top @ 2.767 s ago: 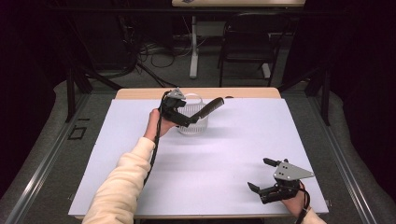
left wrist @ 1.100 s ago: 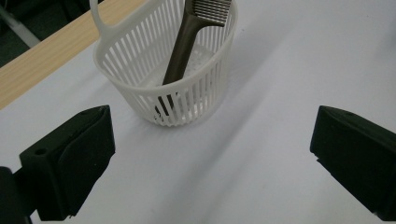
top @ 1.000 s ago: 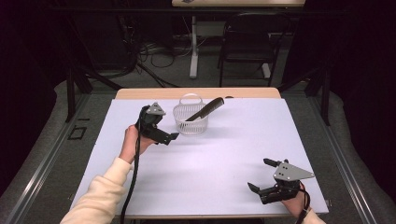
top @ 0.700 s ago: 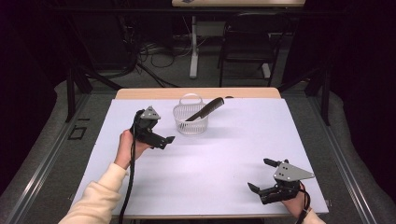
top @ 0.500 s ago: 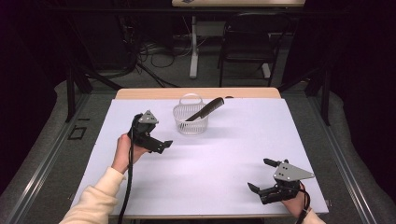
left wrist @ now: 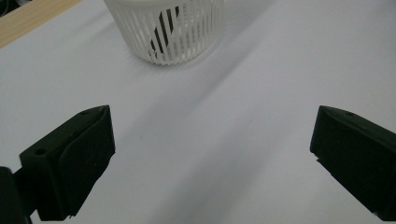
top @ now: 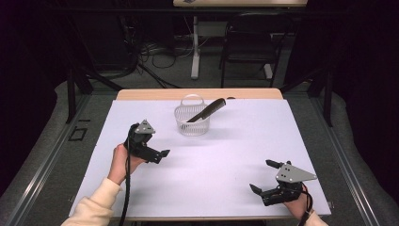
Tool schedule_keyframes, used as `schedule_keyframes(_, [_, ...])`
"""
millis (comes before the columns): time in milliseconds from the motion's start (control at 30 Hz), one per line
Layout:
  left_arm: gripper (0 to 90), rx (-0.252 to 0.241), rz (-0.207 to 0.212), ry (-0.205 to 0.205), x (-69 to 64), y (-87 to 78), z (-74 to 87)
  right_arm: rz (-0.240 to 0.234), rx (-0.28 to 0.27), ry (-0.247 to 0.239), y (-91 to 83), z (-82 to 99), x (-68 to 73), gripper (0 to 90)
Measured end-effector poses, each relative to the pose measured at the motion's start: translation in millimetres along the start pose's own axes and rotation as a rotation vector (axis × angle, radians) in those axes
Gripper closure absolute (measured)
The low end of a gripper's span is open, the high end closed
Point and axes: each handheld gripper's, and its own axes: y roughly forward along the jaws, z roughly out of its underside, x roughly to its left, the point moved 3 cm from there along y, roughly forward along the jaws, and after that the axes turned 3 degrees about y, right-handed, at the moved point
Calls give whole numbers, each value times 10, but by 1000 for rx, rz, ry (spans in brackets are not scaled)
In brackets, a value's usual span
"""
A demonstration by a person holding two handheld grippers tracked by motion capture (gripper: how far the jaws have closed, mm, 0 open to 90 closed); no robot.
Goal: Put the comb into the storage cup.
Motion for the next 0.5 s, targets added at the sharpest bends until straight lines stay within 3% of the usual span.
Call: schedule_keyframes(500, [1, 21, -8, -15, -132, -60, 268, 1, 2, -1, 5, 0, 3, 0])
